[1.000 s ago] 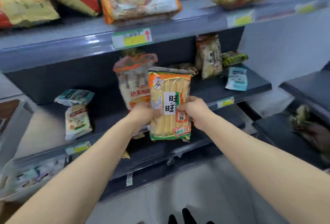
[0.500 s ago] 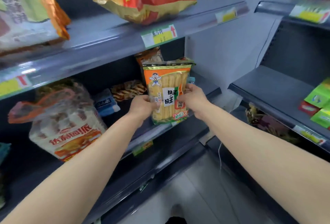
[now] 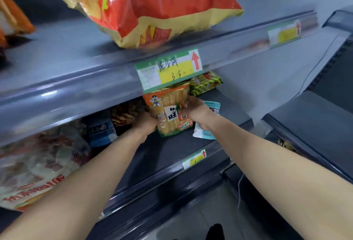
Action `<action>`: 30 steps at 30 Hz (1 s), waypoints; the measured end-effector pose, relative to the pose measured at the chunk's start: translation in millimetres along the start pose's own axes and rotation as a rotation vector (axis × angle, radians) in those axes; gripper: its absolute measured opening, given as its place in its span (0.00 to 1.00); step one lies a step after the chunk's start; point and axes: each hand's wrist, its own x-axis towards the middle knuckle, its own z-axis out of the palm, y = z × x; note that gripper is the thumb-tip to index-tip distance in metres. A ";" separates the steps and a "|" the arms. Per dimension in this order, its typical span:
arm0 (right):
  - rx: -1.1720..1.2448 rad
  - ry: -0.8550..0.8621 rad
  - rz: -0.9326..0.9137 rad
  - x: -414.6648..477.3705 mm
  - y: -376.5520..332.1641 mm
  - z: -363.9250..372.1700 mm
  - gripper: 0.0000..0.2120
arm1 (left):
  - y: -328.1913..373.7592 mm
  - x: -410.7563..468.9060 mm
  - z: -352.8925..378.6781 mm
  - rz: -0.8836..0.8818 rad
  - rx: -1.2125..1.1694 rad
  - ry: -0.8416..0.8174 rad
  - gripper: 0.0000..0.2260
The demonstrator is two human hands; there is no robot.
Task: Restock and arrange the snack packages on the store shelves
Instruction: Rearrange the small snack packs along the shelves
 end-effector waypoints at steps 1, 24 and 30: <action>-0.025 -0.006 0.005 6.7 2.4 -3.8 0.16 | 1.9 4.7 5.6 -0.004 -0.003 -0.012 0.11; -0.272 -0.163 -0.017 66.8 27.2 -46.1 0.16 | 7.0 38.8 55.9 -0.095 -0.224 0.250 0.09; -0.319 -0.108 -0.008 66.3 28.4 -65.4 0.09 | 12.3 21.7 62.4 -0.111 -0.161 0.356 0.08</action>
